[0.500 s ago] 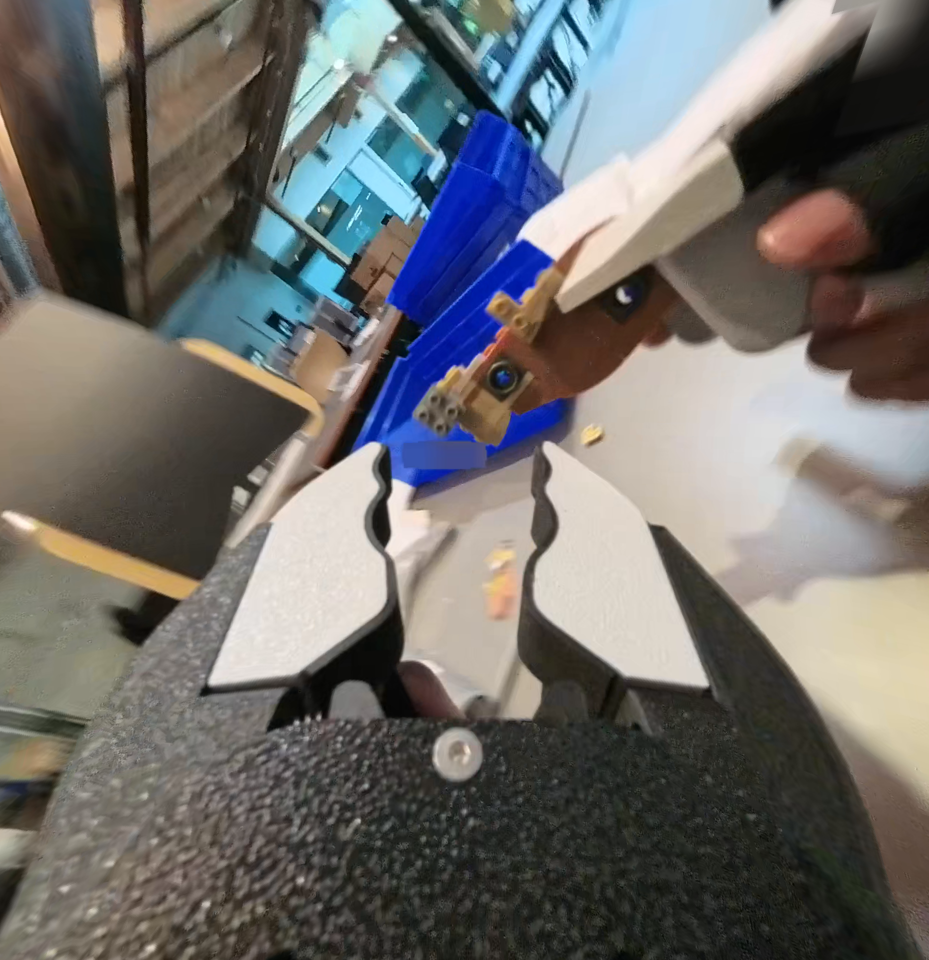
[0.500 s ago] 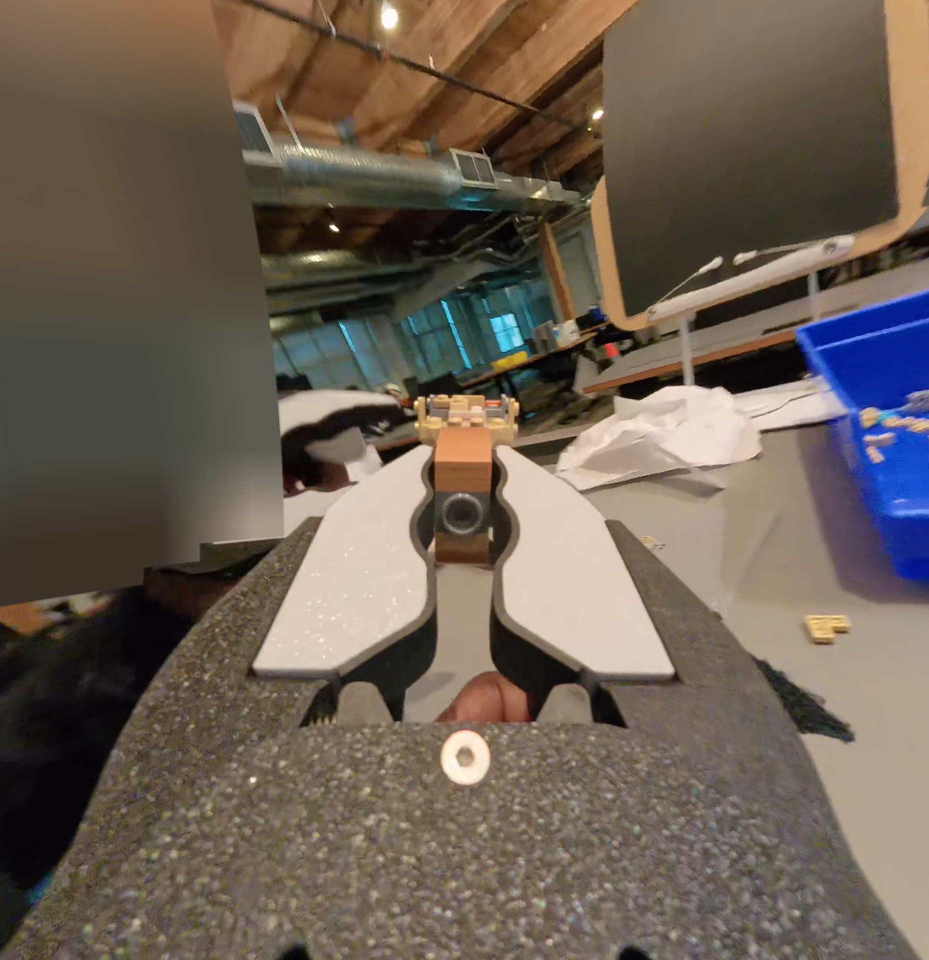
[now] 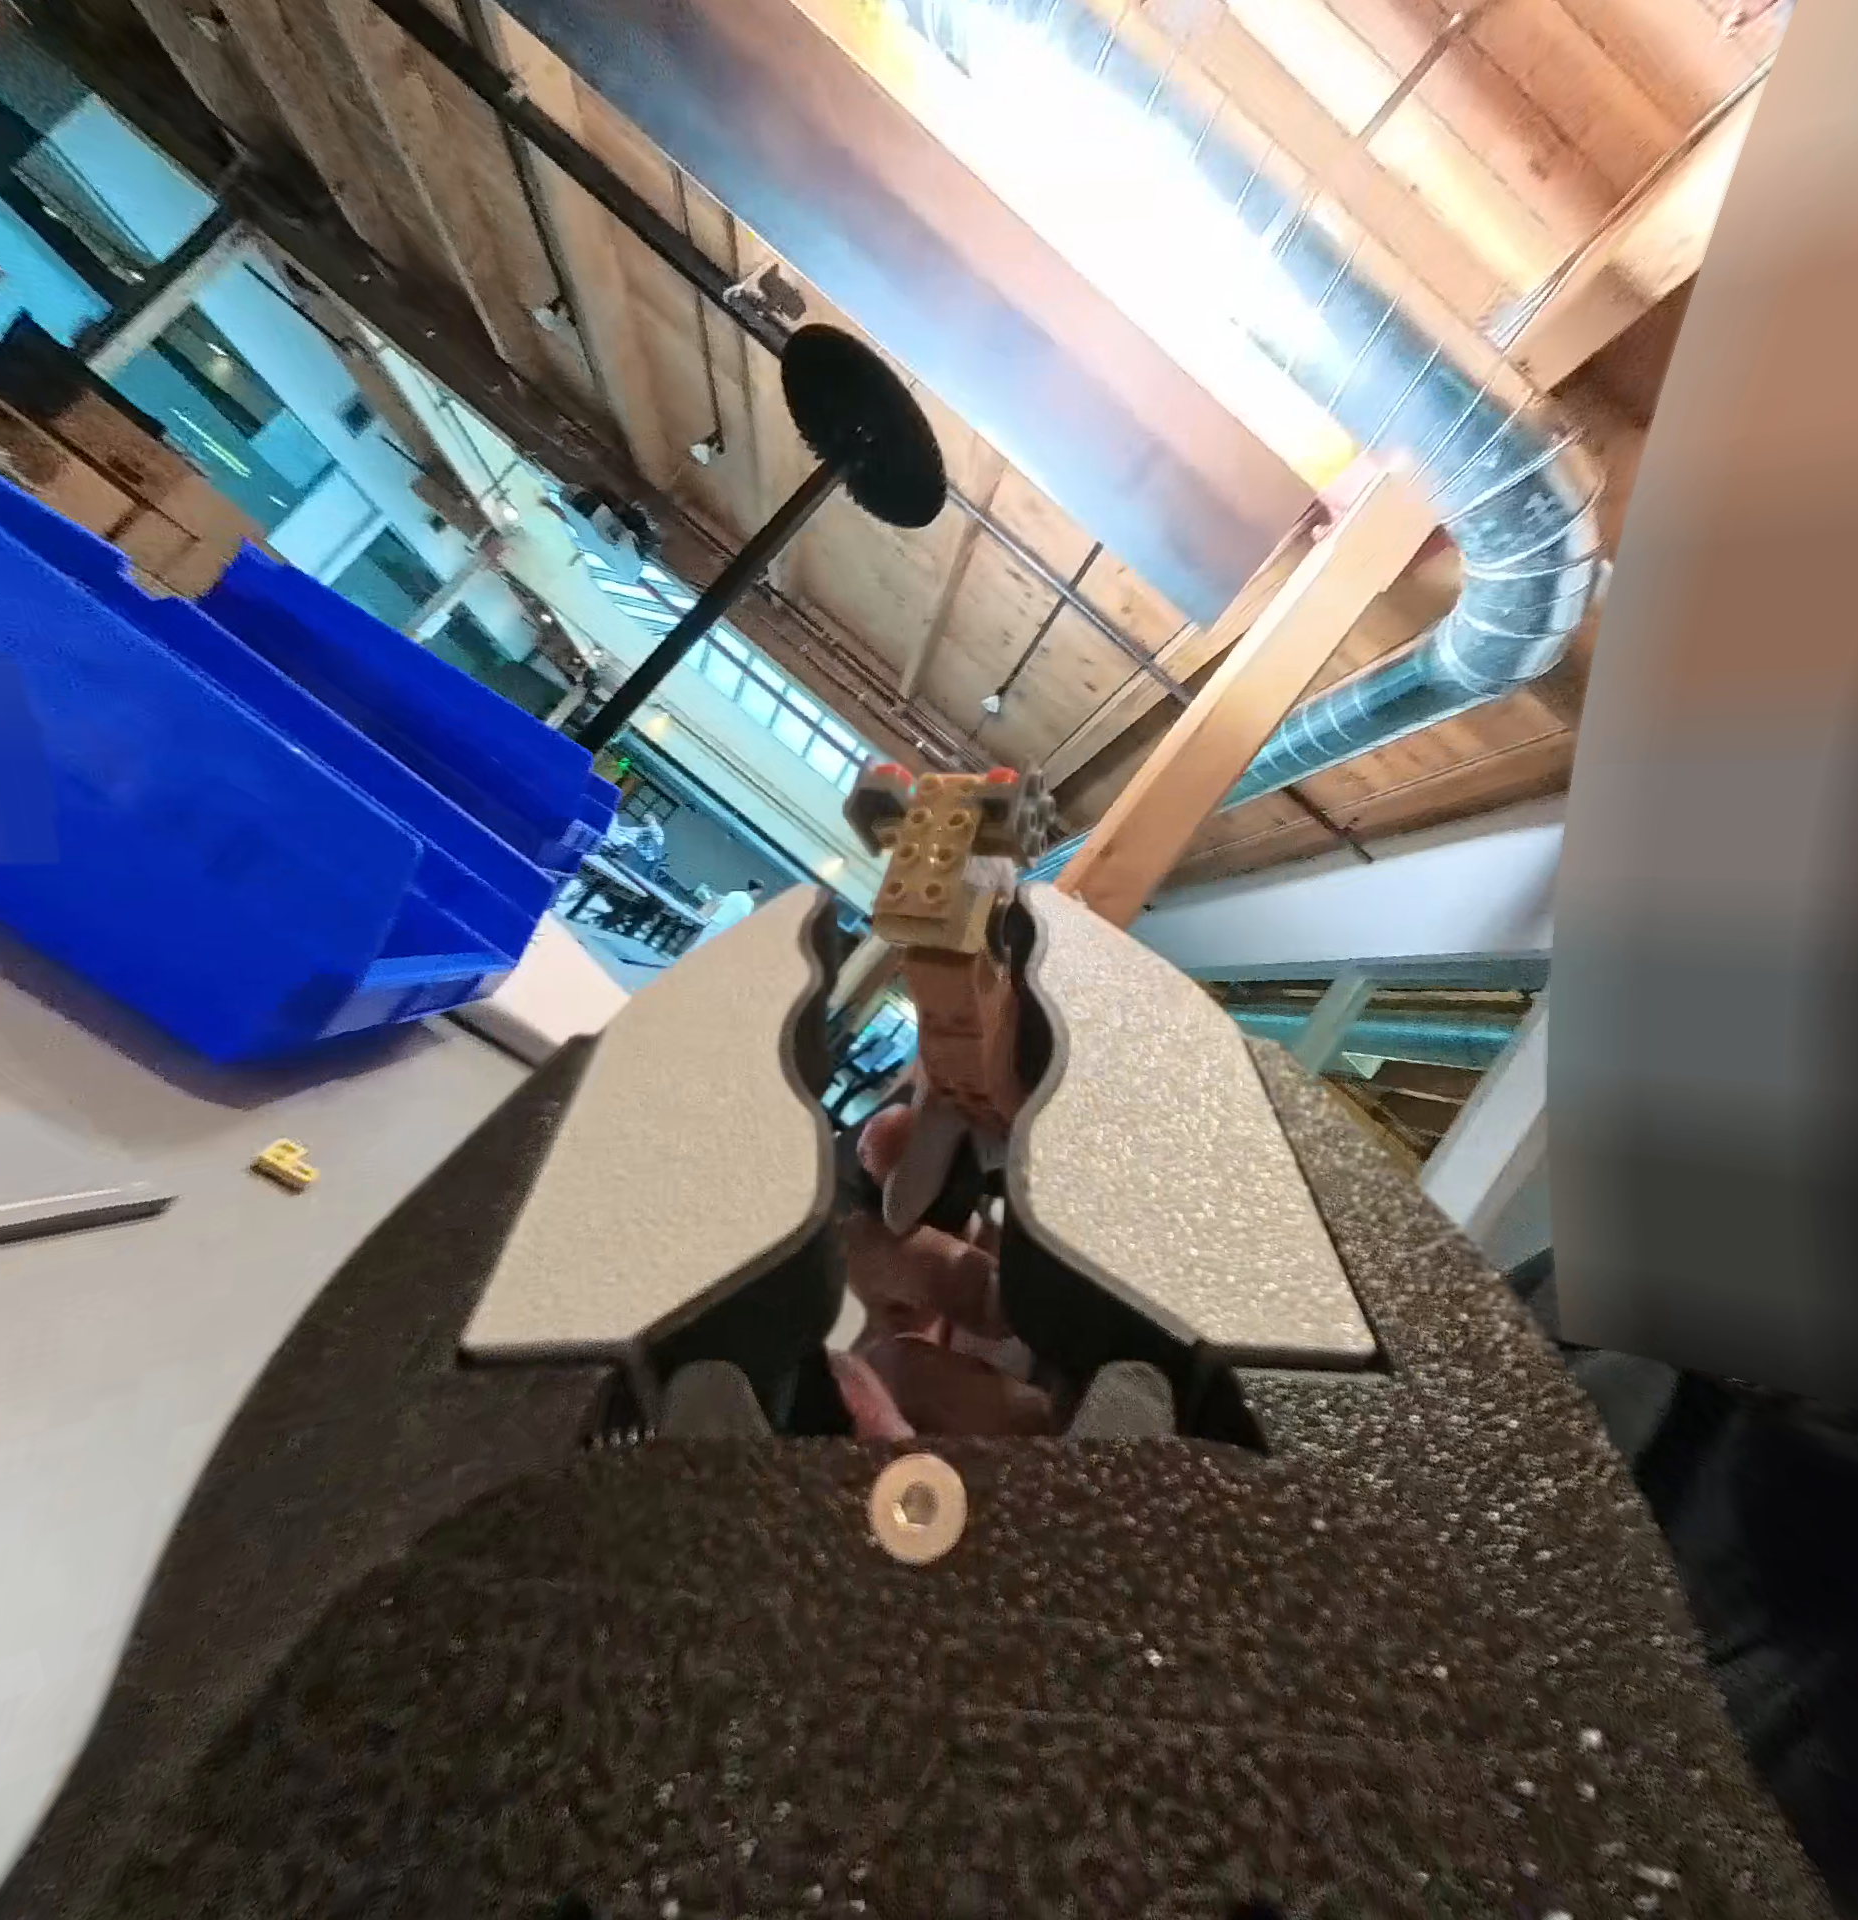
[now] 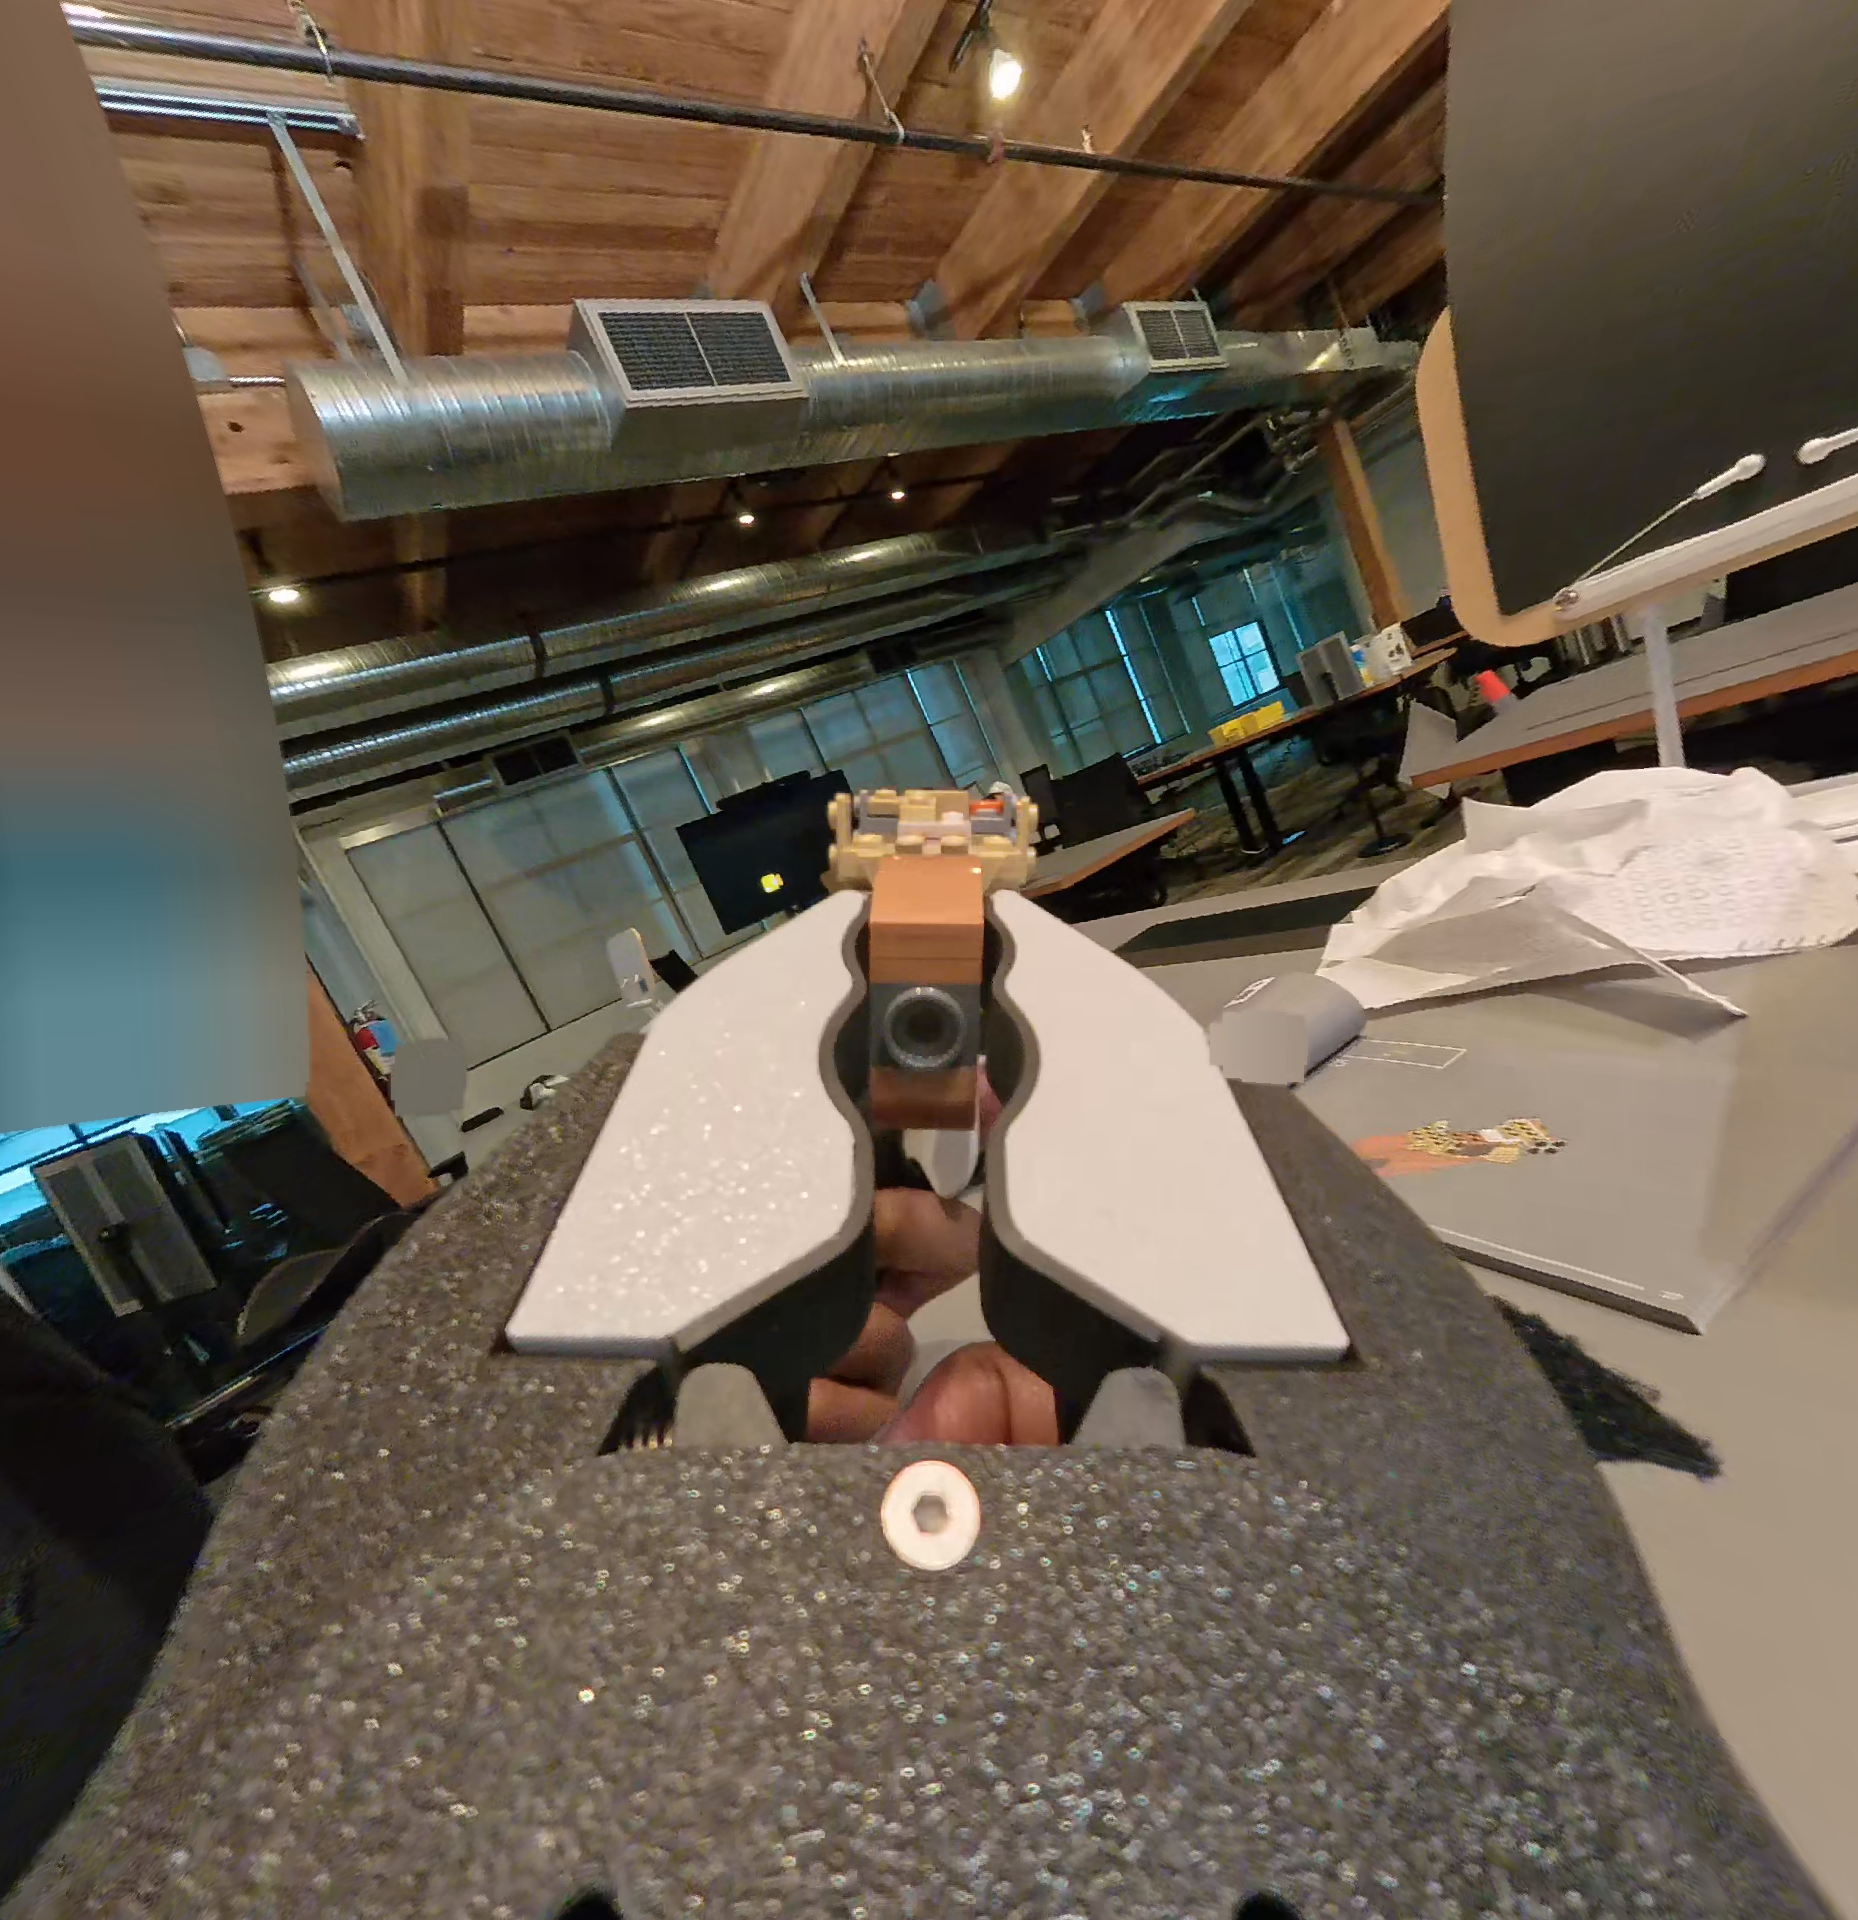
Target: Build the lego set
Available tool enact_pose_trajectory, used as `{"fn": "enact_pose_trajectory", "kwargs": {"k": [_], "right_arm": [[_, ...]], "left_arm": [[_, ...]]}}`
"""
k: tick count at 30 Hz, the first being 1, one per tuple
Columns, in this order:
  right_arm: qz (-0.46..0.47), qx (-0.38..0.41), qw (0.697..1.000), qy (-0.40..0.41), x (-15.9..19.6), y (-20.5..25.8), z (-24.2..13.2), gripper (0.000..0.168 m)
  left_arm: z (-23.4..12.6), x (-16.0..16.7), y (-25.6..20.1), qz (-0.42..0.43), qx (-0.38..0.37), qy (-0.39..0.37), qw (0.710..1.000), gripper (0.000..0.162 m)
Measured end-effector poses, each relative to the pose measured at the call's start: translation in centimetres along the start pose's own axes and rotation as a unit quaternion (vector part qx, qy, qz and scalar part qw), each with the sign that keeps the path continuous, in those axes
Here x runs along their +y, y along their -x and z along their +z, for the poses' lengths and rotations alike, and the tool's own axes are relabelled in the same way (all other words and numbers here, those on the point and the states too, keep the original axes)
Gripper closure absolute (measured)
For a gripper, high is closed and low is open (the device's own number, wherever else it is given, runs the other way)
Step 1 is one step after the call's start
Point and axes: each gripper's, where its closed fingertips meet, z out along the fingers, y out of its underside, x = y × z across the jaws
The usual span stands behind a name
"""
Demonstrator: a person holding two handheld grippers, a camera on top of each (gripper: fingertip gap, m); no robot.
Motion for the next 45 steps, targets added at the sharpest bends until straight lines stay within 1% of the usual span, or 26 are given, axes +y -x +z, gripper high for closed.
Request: {"fn": "enact_pose_trajectory", "kwargs": {"k": [5,9,11,16,20,22,26,27,28,29,30,32,34,36,39,41,45], "right_arm": [[0.006,-0.02,1.0,-0.001,0.4,1.1,0.4,0.151],[0.006,-0.032,0.999,0.003,1.0,2.0,0.6,0.151],[0.009,-0.038,0.999,0.003,1.1,2.3,0.6,0.151],[0.01,-0.059,0.998,0.013,1.3,3.0,0.6,0.15],[-0.022,-0.063,0.997,0.031,1.4,3.5,0.5,0.149],[-0.037,-0.066,0.996,0.042,1.5,3.6,0.4,0.145],[-0.072,-0.066,0.991,0.091,1.9,3.2,-0.8,0.14],[-0.091,-0.063,0.987,0.116,2.0,2.9,-1.4,0.141],[-0.116,-0.061,0.981,0.142,1.7,2.6,-1.9,0.146],[-0.146,-0.061,0.974,0.165,0.9,2.4,-2.3,0.16],[-0.174,-0.061,0.965,0.188,-0.2,2.3,-2.4,0.168],[-0.21,-0.086,0.943,0.245,-2.3,3.3,-1.5,0.168],[-0.238,-0.131,0.91,0.312,-2.8,5.1,-0.1,0.168],[-0.265,-0.167,0.873,0.373,-1.8,6.3,1.1,0.168],[-0.256,-0.225,0.84,0.422,0.0,7.9,2.2,0.168],[-0.249,-0.246,0.832,0.431,0.6,8.2,2.8,0.168],[-0.236,-0.256,0.829,0.438,1.0,7.7,3.3,0.168]], "left_arm": [[0.3,0.6,-1.2,-0.04,0.039,-0.012,0.998,0.131],[0.0,0.3,-1.8,-0.058,0.064,-0.033,0.996,0.142],[-0.3,0.2,-2.1,-0.061,0.076,-0.041,0.994,0.143],[-0.8,0.0,-3.1,-0.041,0.106,-0.056,0.992,0.145],[-1.1,-0.1,-3.7,-0.016,0.115,-0.067,0.991,0.145],[-1.3,-0.3,-3.8,-0.012,0.117,-0.077,0.99,0.146],[-2.0,-0.9,-3.9,0.008,0.114,-0.079,0.99,0.146],[-2.2,-1.0,-4.0,0.022,0.112,-0.073,0.991,0.146],[-2.4,-1.0,-4.2,0.046,0.108,-0.062,0.991,0.146],[-2.7,-0.9,-4.4,0.078,0.102,-0.048,0.991,0.146],[-3.0,-0.7,-4.7,0.115,0.096,-0.03,0.988,0.146],[-3.3,-0.2,-5.2,0.185,0.086,0.001,0.979,0.146],[-3.5,0.2,-5.7,0.224,0.086,0.022,0.971,0.146],[-3.6,0.3,-5.8,0.235,0.088,0.027,0.968,0.146],[-3.7,0.3,-5.8,0.247,0.086,0.034,0.964,0.146],[-3.7,0.5,-5.7,0.262,0.081,0.042,0.961,0.146],[-3.7,0.8,-5.4,0.283,0.068,0.06,0.955,0.146]]}}
